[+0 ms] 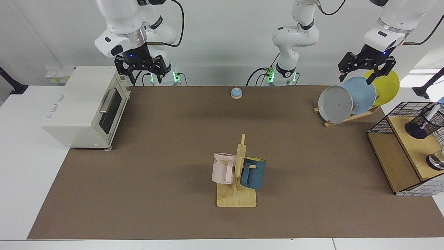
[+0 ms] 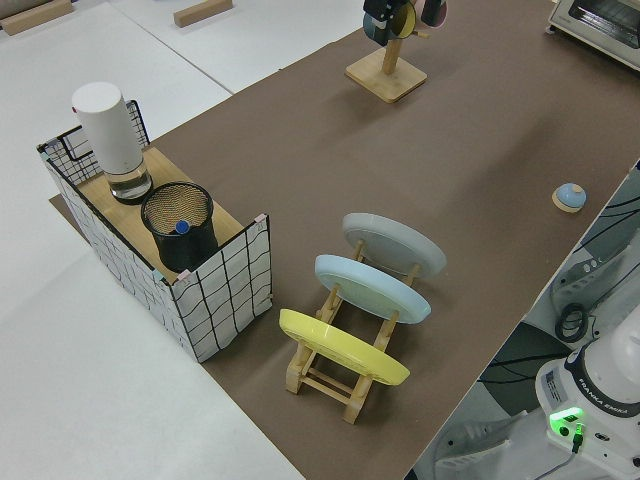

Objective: Put markers into pen holder

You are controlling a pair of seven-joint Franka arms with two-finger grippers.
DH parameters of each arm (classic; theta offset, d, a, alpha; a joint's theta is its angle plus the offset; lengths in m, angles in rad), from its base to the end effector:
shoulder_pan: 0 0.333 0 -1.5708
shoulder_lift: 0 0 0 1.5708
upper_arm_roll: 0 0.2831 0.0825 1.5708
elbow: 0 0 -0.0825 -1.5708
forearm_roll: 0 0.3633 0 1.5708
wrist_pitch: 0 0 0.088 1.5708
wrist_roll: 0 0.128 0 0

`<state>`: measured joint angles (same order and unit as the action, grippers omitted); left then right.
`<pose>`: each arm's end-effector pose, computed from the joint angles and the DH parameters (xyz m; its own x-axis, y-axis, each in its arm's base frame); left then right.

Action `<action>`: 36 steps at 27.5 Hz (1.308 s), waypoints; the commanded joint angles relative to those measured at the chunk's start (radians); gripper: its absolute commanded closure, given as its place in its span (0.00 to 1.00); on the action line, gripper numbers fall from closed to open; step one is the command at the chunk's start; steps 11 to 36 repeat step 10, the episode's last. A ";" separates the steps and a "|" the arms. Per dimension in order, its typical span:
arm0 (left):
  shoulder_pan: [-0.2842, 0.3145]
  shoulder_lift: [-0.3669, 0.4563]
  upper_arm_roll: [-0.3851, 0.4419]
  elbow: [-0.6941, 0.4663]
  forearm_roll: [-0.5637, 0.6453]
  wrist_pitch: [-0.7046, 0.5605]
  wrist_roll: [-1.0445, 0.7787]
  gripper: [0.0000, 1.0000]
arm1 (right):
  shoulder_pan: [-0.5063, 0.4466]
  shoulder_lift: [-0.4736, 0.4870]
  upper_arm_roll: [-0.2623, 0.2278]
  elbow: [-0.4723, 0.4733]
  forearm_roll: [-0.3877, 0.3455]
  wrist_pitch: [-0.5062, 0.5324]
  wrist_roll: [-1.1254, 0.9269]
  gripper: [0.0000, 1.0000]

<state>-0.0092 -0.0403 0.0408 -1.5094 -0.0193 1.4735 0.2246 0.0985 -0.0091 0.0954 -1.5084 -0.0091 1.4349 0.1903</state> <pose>0.5125 0.0140 0.6106 0.9810 -0.1936 0.0089 -0.1938 -0.9809 0.0193 0.5065 0.0984 0.5917 0.9981 0.0019 -0.0613 0.0033 -0.9998 0.0219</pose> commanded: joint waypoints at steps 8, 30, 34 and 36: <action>0.008 -0.007 0.001 0.011 0.001 -0.044 -0.013 0.00 | -0.016 -0.012 0.009 -0.021 0.020 0.027 0.015 0.01; 0.008 -0.007 0.001 0.011 0.001 -0.042 -0.011 0.00 | -0.016 -0.012 0.007 -0.021 0.020 0.027 0.015 0.01; 0.008 -0.007 0.001 0.011 0.001 -0.042 -0.011 0.00 | -0.016 -0.012 0.007 -0.021 0.020 0.027 0.015 0.01; 0.008 -0.007 0.001 0.011 0.001 -0.042 -0.011 0.00 | -0.016 -0.012 0.007 -0.021 0.020 0.027 0.015 0.01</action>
